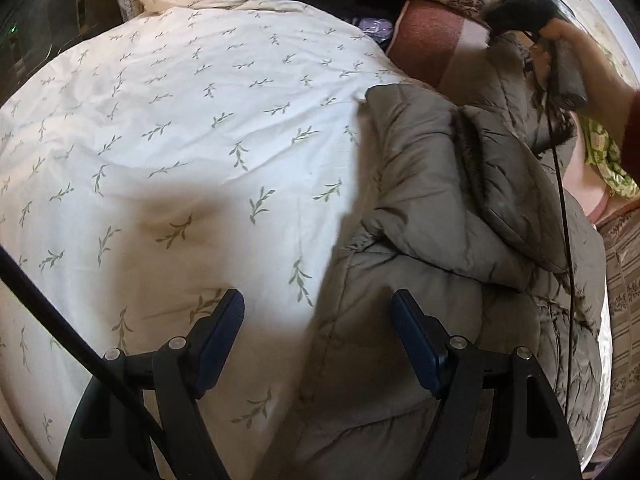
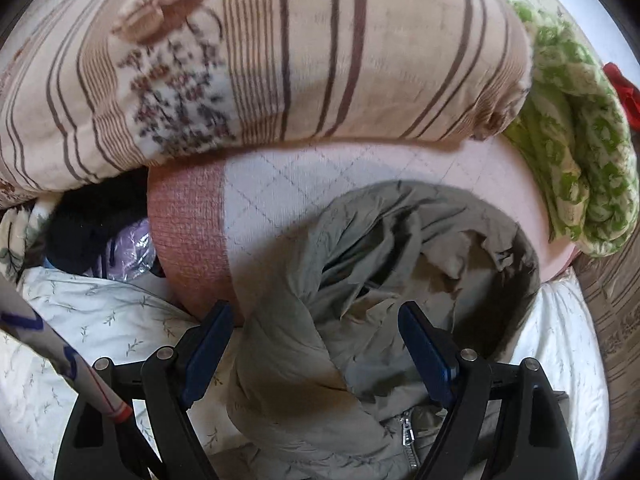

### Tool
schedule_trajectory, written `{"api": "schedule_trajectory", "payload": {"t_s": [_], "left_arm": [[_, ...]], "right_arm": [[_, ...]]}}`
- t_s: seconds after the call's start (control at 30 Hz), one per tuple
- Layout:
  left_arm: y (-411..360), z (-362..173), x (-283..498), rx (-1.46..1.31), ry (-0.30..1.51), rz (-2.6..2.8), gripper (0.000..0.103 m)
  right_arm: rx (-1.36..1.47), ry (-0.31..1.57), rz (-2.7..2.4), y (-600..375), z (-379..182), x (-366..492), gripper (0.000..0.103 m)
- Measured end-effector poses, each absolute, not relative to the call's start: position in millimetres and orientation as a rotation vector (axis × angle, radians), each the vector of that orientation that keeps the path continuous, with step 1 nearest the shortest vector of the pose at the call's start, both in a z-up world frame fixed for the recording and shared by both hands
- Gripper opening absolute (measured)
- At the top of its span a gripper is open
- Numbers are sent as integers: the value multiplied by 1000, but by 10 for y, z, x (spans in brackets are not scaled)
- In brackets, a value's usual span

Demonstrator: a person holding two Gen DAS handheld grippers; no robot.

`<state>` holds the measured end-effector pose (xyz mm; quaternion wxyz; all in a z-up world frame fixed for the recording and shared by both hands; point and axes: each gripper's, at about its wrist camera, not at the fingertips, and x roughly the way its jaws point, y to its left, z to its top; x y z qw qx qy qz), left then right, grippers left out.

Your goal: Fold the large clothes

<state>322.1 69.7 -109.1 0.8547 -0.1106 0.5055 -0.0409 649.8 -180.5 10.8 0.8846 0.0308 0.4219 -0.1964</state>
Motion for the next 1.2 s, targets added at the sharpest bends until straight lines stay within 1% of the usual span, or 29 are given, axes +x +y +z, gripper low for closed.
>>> {"api": "schedule_trajectory", "payload": {"t_s": [0.03,0.07,0.17,0.23,0.37,0.47,0.6,0.7,0.83,0.9,0.97,1.07,1.2], "left_arm": [[701,-1088,3221,-233,1062,-83,75],[699,-1080,3219,-230,1059,-82,75],[686,-1042,3217,-217,1052,-82,75],[689,-1009,3200,-214,1047,-89,75],[722,-934,3169,-220,1027,-92,75],[781,-871,3130,-235,1011,-92,75],[872,-826,3110,-261,1000,-85,75],[937,-815,3109,-278,993,-73,75],[980,-813,3114,-282,984,-53,75],[975,-814,3113,-270,978,-43,75],[970,-819,3110,-252,973,-28,75],[968,-824,3107,-236,971,-14,75],[991,-783,3098,-242,957,-19,75]], "right_arm": [[68,888,-389,-1808,92,6486,63],[69,895,-378,-1807,92,6478,42],[51,884,-380,-1776,171,6321,20],[44,875,-370,-1747,257,6174,14],[55,857,-337,-1678,450,5787,11],[65,845,-289,-1580,618,5332,10],[76,830,-205,-1463,775,4500,10],[84,825,-168,-1406,727,3815,10],[128,861,-130,-1343,364,3109,9],[166,891,-121,-1336,129,3017,9],[246,931,-129,-1395,-173,3054,9],[280,960,-144,-1406,-540,3244,9],[308,981,-161,-1416,-826,3472,11]]}}
